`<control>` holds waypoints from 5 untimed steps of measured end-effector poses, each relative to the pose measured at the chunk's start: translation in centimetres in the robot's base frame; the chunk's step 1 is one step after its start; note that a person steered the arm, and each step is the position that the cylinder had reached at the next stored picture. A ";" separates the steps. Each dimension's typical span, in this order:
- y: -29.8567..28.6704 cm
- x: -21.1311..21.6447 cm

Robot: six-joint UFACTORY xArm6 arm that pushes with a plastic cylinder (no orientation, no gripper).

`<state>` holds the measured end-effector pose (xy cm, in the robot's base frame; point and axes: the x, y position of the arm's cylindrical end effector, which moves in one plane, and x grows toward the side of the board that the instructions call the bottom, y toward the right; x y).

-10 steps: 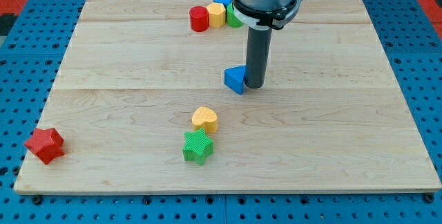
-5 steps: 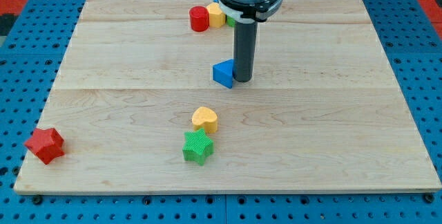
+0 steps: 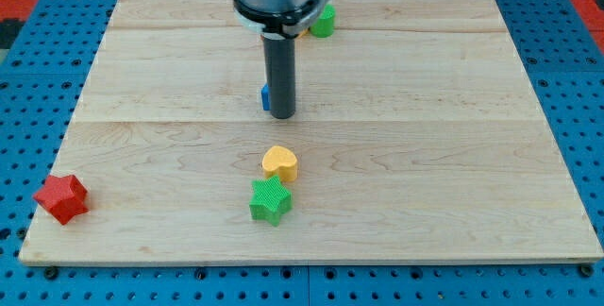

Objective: Move blue triangle below the yellow hexagon

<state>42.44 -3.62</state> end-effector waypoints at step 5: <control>-3.2 -7.7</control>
